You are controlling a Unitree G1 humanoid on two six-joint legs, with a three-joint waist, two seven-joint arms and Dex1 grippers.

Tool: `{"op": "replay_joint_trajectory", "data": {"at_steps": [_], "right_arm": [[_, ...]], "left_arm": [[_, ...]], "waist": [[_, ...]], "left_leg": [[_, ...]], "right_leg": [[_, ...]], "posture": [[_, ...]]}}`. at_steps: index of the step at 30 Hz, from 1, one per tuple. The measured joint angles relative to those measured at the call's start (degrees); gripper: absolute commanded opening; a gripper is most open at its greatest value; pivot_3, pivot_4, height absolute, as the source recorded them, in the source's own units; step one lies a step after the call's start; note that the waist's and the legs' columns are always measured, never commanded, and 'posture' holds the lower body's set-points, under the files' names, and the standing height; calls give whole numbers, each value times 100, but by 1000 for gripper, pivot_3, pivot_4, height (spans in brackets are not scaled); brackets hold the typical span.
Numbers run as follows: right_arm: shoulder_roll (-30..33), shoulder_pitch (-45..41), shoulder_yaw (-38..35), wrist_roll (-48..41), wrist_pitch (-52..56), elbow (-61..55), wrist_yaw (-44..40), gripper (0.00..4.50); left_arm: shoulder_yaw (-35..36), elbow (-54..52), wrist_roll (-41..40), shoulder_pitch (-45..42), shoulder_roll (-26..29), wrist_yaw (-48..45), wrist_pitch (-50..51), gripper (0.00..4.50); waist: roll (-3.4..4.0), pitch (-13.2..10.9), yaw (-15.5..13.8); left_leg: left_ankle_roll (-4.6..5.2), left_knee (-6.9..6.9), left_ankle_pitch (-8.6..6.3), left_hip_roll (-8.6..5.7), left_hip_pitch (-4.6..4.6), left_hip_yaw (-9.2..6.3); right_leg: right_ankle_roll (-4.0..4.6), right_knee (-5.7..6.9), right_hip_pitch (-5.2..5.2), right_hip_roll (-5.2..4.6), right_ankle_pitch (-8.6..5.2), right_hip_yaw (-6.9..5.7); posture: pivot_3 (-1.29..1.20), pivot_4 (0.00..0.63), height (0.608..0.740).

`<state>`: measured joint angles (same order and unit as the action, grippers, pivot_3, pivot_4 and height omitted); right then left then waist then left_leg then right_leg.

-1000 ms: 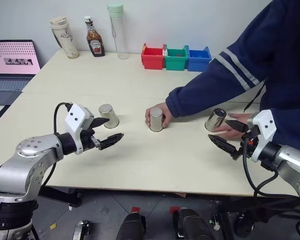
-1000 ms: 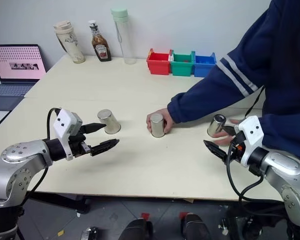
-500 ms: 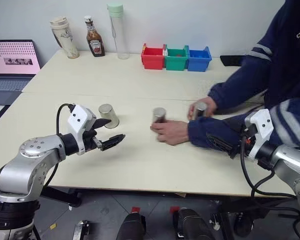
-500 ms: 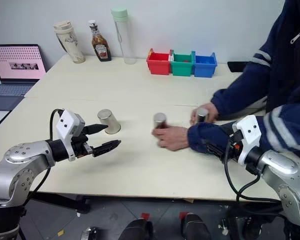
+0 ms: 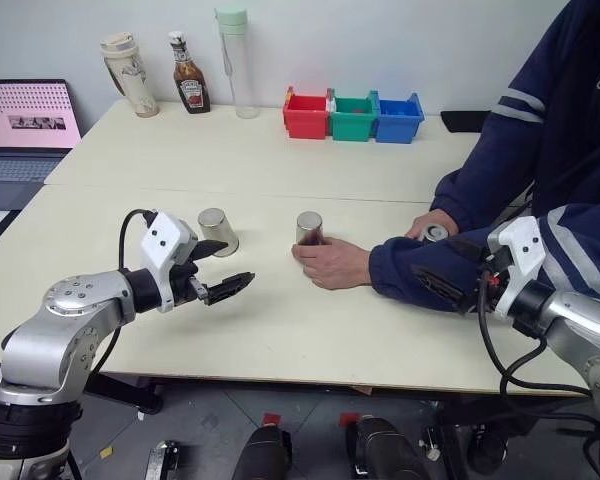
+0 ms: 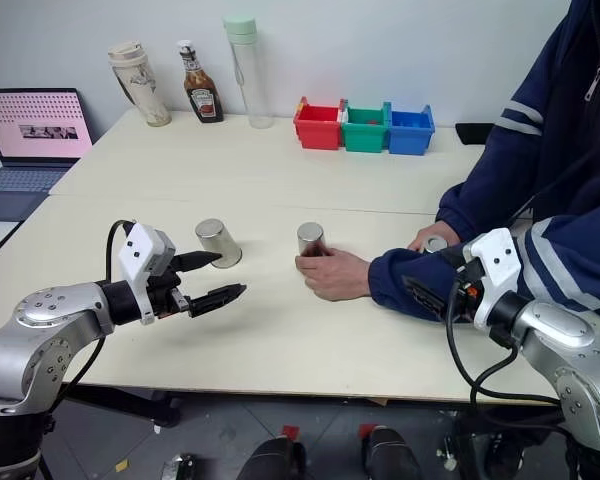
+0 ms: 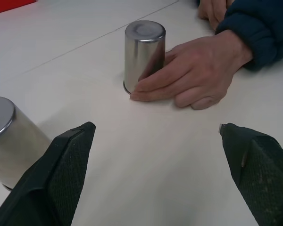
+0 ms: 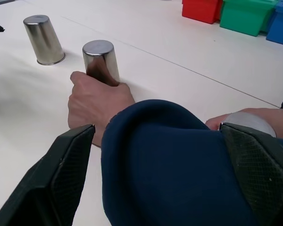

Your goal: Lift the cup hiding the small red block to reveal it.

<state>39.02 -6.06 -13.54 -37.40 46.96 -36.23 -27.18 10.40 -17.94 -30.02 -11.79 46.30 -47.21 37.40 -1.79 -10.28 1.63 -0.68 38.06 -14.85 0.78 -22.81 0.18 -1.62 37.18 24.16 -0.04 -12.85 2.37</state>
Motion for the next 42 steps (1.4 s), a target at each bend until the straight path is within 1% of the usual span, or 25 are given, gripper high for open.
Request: {"op": "replay_joint_trajectory", "data": {"at_steps": [12,19,23,26,28,32,33,36,40,42], "right_arm": [[4,197,-92,-46,10,-138,8,4500],[4,598,-295,-92,25,-251,60,4500],[4,825,-335,82,28,-259,240,4500],[-70,864,-315,394,-78,-62,430,4500],[-322,611,-53,681,-247,405,585,4500],[-668,188,542,1226,-683,1320,704,4500],[-762,56,642,1377,-791,1577,729,4500],[-1078,-530,824,1723,-1165,2390,862,4500],[-1444,-1206,989,2049,-1608,3197,904,4500],[-1535,-1397,1037,2110,-1769,3476,892,4500]], "left_arm": [[-105,18,3,-20,-59,-102,-139,4483],[-163,-1,-14,-50,-59,-357,-292,4483],[-337,-459,-129,-89,-210,-471,-411,4483],[-704,-973,-245,-365,-532,-470,-499,4483],[-1164,-931,-77,-752,-962,-443,-731,4483],[-1876,-449,358,-1093,-1465,-464,-1143,4483],[-1993,-282,485,-1110,-1544,-461,-1236,4483],[-2304,266,843,-1152,-1838,-440,-1549,4483],[-2508,534,1109,-1180,-2041,-407,-1719,4483],[-2517,554,1144,-1217,-2074,-409,-1793,4483]], "waist": [[0,0,0],[0,0,-7],[-1,0,-7],[-4,4,-14],[-8,9,-11],[-3,10,30],[-4,10,36],[-2,10,29],[-2,10,20],[-2,10,11]], "left_leg": [[0,0,0,0,1,2],[0,0,0,-1,0,2],[0,1,0,-2,0,7],[0,5,0,-4,4,5],[5,9,4,-6,11,10],[18,7,12,-8,21,33],[18,7,12,-7,25,34],[19,6,13,-6,21,32],[19,3,12,-4,9,26],[19,1,12,-5,4,21]], "right_leg": [[0,0,0,0,0,0],[1,-1,-1,0,0,0],[0,-2,-1,-1,0,3],[-2,-3,-9,0,1,4],[1,-2,-15,9,0,2],[0,5,-12,11,4,24],[-15,6,-13,14,12,24],[-22,6,-10,20,20,22],[-22,3,-3,20,21,20],[-21,1,-1,17,21,17]], "posture": [[0,150,740],[0,150,740],[0,150,740],[0,150,740],[0,150,740],[0,150,740],[0,150,740],[0,150,740],[0,150,740],[0,150,740]]}}
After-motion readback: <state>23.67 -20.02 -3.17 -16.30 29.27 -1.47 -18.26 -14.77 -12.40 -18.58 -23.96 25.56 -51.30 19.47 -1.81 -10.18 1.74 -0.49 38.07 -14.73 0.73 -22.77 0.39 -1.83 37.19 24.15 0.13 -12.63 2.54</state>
